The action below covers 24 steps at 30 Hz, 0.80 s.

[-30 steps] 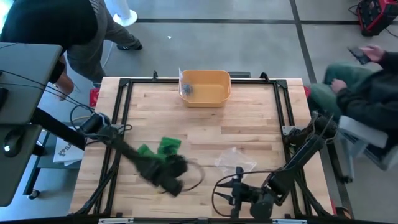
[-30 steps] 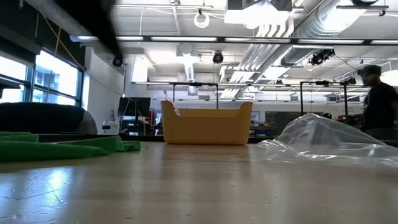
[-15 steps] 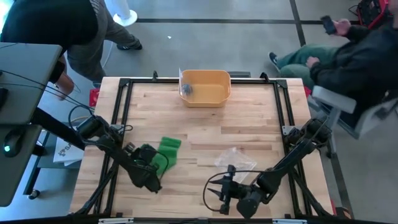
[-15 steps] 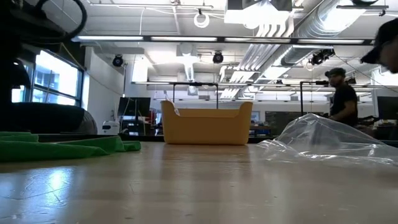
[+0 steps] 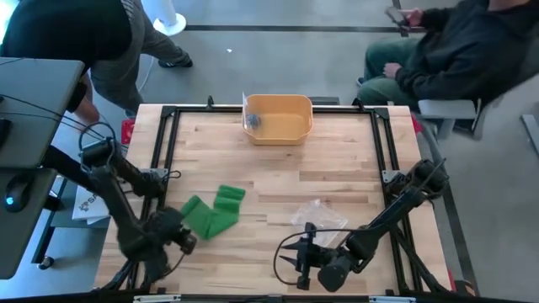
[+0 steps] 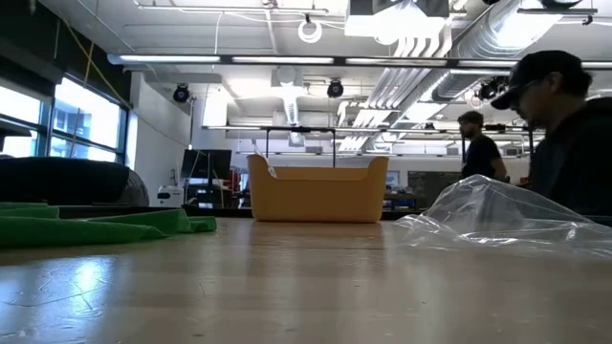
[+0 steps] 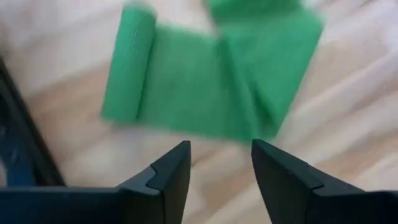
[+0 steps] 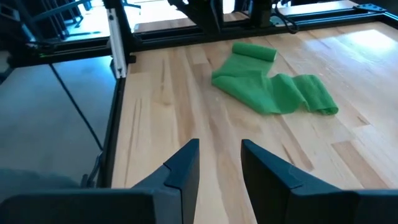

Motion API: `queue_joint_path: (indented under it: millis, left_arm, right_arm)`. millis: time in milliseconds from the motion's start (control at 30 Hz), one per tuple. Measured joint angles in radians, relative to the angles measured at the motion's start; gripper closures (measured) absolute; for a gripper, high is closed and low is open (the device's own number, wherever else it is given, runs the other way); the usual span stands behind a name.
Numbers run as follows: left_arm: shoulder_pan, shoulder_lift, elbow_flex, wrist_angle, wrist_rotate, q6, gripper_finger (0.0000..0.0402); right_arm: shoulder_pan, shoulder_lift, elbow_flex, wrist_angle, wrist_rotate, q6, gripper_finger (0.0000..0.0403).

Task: Roll bandage
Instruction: Roll the green bandage

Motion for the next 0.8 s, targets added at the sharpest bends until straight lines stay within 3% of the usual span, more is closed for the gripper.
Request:
queue_joint_path:
  millis: [100, 167, 233, 400, 633, 800]
  left_arm:
    - [-0.018, 0.027, -0.038, 0.098, 0.115, -0.031, 0.023]
    - [0.002, 0.054, -0.052, 0.144, 0.131, -0.032, 0.0229]
    - [0.021, 0.068, -0.067, 0.138, 0.132, -0.021, 0.0229]
    - [0.058, 0.074, -0.112, 0.093, 0.256, -0.018, 0.0229]
    - [0.059, 0.072, -0.202, 0.125, 0.263, -0.014, 0.0229]
    - [0.074, 0.072, -0.268, 0.165, 0.205, -0.013, 0.0229]
  right_arm:
    - [0.011, 0.0, 0.0, 0.001, 0.004, -0.011, 0.0293]
    - [0.014, 0.0, 0.0, 0.001, 0.005, -0.019, 0.0293]
    - [0.014, 0.0, 0.0, 0.006, 0.008, -0.029, 0.0293]
    - [0.014, 0.0, 0.0, 0.015, 0.009, -0.061, 0.0293]
    - [0.011, 0.0, 0.0, 0.03, 0.009, -0.095, 0.0293]
    - [0.011, 0.0, 0.0, 0.04, 0.008, -0.1, 0.0293]
